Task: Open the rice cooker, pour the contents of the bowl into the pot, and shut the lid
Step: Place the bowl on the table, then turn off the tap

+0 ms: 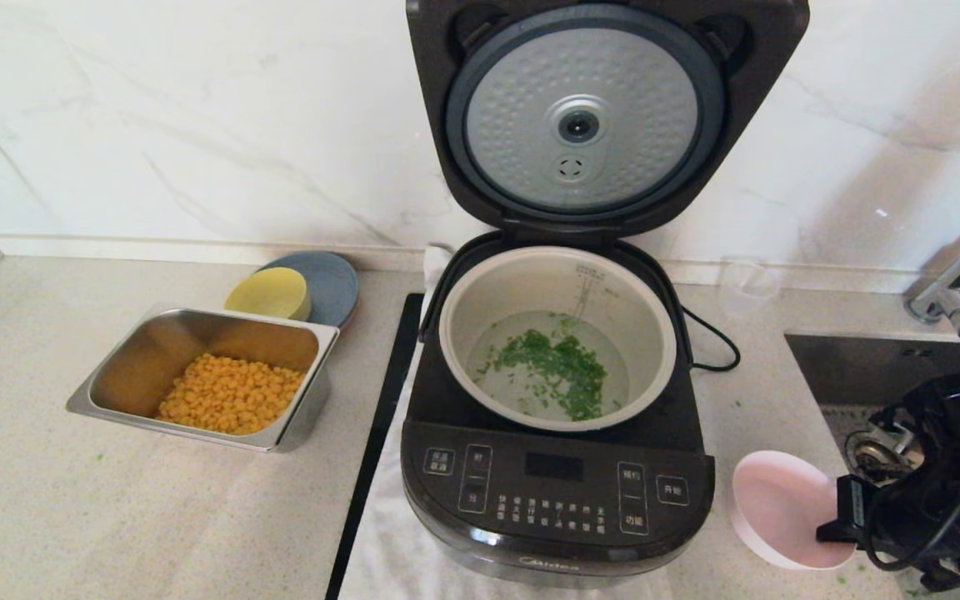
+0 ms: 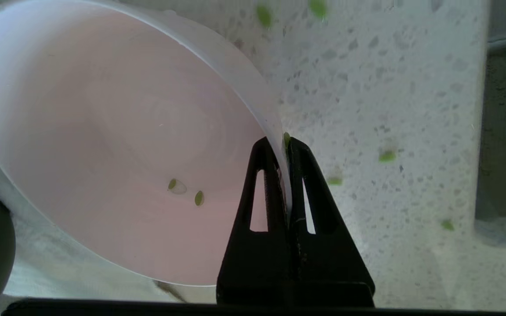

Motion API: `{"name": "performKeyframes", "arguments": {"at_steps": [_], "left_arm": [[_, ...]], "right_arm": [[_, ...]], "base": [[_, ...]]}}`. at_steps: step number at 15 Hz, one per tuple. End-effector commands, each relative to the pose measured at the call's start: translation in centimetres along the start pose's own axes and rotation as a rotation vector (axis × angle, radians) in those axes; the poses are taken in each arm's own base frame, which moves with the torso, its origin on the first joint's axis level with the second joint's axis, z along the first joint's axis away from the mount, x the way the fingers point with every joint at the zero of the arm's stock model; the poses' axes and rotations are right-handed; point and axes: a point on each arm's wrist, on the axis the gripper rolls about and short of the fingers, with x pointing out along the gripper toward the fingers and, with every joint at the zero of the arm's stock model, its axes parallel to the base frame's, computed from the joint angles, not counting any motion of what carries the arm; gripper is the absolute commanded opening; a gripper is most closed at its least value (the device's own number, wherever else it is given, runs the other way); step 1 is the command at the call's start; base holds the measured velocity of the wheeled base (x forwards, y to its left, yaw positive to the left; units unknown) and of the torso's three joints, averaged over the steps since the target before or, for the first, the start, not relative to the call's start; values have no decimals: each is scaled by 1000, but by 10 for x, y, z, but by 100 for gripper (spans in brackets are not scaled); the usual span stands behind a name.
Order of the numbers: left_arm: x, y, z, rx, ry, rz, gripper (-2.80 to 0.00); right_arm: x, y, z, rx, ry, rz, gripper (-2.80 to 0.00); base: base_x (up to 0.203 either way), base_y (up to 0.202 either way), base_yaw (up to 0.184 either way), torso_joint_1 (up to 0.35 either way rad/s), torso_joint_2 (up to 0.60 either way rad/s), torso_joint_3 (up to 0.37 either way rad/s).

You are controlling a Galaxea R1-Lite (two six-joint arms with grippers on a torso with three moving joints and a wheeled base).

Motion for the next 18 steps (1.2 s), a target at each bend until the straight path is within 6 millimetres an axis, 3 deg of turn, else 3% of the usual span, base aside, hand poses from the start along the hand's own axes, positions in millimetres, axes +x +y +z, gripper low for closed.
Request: {"name": "performKeyframes", "arguments": {"at_steps": [1,3,4,9,16,17,18], "left_arm": [[0,0,0,0,1,0,-280],[0,0,0,0,1,0,-280],[0,0,0,-1,1,0,-280],[0,0,0,0,1,0,-280],[0,0,0,0,1,0,-280],[0,0,0,0,1,0,-280],[0,0,0,0,2,0,-280]], "right_arm": [[3,-1,2,7,5,-2,-280],[4,-2,4,8,-12,-12,-280],[5,-3,4,11,-9,-18,0],[-3,-2,5,14,-41,-8,0],[-102,8,8,52,-395,91,0],[-112,7,8,65,-408,75,-280],[-121,6,8,81,-428,57,-280]], "base": [[0,0,0,0,0,0],[0,0,0,0,0,0],[0,0,0,0,0,0],[0,0,0,0,0,0],[0,0,0,0,0,0],[0,0,0,0,0,0],[0,0,0,0,0,0]]}}
